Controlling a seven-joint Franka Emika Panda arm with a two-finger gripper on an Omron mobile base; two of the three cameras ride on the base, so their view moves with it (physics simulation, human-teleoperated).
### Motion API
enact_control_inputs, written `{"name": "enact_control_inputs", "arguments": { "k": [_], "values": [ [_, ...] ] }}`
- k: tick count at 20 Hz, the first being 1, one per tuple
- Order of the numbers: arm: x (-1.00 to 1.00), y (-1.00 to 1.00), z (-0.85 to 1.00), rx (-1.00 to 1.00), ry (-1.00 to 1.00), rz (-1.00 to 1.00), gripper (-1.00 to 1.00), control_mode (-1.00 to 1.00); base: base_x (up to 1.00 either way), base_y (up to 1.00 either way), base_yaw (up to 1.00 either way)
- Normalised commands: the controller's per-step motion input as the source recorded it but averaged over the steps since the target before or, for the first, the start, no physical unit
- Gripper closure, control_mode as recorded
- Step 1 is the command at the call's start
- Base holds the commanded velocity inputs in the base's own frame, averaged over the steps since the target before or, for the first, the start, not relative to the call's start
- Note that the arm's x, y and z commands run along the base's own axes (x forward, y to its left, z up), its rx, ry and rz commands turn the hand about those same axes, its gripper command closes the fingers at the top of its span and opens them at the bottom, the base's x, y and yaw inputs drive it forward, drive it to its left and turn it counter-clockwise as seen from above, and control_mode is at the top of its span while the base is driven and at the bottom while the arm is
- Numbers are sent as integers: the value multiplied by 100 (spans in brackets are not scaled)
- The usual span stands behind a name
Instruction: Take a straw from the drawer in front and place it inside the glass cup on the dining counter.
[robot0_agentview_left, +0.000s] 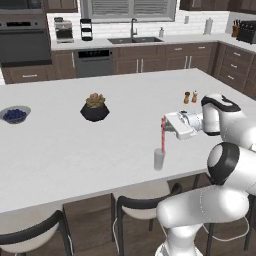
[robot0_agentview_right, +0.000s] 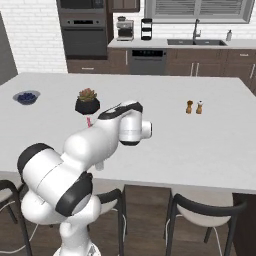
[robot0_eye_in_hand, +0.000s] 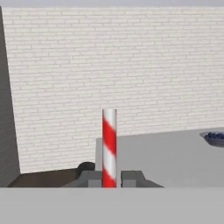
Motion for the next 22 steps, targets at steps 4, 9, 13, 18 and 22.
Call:
{"name": "enact_control_inputs", "arguments": {
  "k": [4,9,13,18,22],
  "values": [
    [10,-8,-11,0,-1,0,100,-100,0,0,0],
    [9,-4,-7,0,-2,0,100,-100,0,0,0],
    [9,0,-2,0,-1,0,100,-100,0,0,0],
    [10,0,-3,0,0,0,100,-100,0,0,0],
    [9,0,-7,0,0,0,100,-100,0,0,0]
  ]
}}
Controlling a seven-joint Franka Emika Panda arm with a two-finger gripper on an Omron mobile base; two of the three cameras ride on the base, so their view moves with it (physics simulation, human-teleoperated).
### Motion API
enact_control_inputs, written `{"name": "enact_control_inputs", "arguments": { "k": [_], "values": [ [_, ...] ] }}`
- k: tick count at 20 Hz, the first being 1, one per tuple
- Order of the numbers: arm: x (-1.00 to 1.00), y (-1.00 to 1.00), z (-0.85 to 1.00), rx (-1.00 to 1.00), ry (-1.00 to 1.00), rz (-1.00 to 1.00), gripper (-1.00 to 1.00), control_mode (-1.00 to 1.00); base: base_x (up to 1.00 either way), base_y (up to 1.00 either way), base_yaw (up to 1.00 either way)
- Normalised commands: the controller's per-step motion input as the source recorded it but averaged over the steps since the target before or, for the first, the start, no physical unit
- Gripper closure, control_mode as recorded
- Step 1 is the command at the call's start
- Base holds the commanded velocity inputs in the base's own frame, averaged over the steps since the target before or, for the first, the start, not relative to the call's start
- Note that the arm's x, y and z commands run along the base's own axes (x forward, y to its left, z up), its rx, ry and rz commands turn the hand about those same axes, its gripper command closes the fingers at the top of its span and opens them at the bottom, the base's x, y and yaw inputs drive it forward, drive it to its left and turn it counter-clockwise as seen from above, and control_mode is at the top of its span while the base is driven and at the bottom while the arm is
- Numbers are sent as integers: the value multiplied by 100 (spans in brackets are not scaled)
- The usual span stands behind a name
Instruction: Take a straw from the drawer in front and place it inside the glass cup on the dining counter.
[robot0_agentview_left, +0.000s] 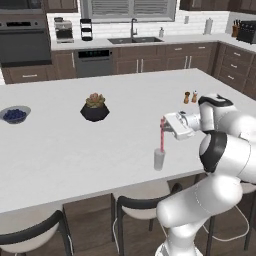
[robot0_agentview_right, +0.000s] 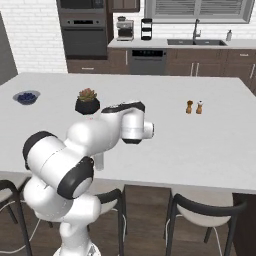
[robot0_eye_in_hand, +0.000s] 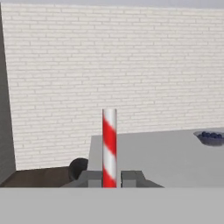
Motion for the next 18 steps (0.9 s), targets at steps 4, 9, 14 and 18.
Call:
{"name": "enact_control_inputs", "arguments": {
  "k": [4,9,14,18],
  "values": [
    [2,0,-14,0,0,0,100,-100,0,0,0],
    [11,0,-13,0,0,0,100,-100,0,0,0],
    [26,1,-4,0,-1,0,100,-100,0,0,0],
    [18,0,-4,0,-1,0,100,-100,0,0,0]
  ]
}}
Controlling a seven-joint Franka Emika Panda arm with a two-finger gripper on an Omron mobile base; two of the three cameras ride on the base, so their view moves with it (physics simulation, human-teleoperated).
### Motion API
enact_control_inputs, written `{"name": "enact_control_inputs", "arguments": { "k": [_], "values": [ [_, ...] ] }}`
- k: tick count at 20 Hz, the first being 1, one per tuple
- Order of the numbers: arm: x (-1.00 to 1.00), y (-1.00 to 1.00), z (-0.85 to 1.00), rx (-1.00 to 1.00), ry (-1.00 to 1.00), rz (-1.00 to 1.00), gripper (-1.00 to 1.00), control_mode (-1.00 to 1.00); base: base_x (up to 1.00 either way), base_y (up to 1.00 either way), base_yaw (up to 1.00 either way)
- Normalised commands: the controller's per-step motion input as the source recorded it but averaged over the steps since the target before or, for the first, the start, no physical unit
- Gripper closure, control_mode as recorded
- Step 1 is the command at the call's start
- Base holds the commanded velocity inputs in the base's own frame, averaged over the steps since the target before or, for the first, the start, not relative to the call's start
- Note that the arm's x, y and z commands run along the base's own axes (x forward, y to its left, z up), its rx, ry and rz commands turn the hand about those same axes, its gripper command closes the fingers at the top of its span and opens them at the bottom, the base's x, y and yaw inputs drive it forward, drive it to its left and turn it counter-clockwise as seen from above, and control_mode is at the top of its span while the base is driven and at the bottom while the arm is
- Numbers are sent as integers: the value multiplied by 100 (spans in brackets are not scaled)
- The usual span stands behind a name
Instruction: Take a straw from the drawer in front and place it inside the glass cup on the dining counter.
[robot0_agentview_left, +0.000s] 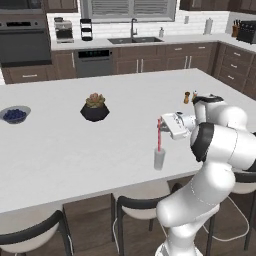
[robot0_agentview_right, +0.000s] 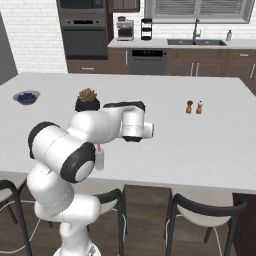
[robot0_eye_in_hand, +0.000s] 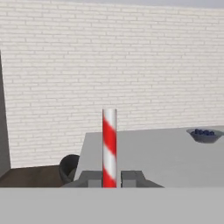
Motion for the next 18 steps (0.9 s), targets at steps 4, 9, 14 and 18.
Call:
{"name": "enact_control_inputs", "arguments": {
  "k": [4,9,14,18],
  "values": [
    [2,0,-11,0,-2,0,100,-100,0,0,0],
    [0,0,-15,0,-2,0,100,-100,0,0,0],
    [-17,1,-15,0,-1,0,100,-100,0,0,0],
    [-10,3,-21,0,-1,0,100,-100,0,0,0]
  ]
}}
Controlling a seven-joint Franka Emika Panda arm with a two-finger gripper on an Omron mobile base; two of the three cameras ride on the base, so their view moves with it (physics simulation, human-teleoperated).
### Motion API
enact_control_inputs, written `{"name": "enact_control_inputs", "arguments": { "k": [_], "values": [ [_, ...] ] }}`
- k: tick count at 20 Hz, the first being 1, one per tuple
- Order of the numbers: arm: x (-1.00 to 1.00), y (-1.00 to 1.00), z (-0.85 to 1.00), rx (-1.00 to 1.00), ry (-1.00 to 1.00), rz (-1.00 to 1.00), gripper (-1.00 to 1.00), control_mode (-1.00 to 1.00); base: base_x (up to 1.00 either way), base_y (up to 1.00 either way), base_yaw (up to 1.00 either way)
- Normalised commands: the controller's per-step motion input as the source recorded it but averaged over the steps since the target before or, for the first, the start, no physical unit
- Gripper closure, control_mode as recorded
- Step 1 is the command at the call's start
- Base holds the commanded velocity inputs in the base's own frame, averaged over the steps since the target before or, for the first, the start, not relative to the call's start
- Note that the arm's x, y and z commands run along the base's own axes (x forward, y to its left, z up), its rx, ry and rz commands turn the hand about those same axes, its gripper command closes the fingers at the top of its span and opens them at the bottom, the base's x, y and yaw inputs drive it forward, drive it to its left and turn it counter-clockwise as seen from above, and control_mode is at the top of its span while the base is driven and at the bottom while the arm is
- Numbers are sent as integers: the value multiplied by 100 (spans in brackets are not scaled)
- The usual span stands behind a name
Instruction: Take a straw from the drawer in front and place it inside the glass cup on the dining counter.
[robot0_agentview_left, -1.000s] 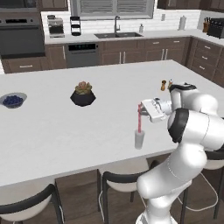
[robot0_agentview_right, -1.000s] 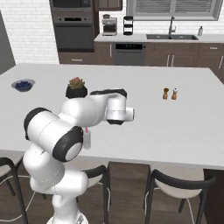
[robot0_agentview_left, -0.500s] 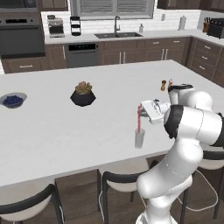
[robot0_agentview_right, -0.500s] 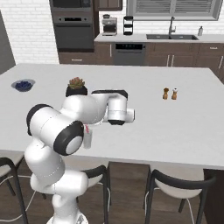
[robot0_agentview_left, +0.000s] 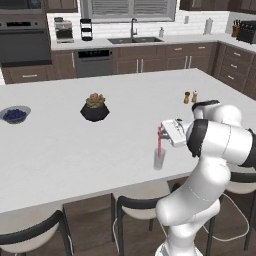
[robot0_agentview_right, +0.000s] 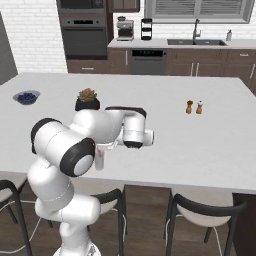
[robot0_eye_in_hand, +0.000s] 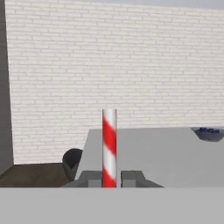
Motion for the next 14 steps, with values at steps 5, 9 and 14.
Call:
{"name": "enact_control_inputs", "arguments": {
  "k": [5,9,14],
  "values": [
    [-4,4,-18,0,-5,0,100,-100,0,0,0],
    [0,7,-11,0,-5,0,-100,-100,0,0,0],
    [0,1,-1,0,-8,0,-100,-100,0,0,0]
  ]
}}
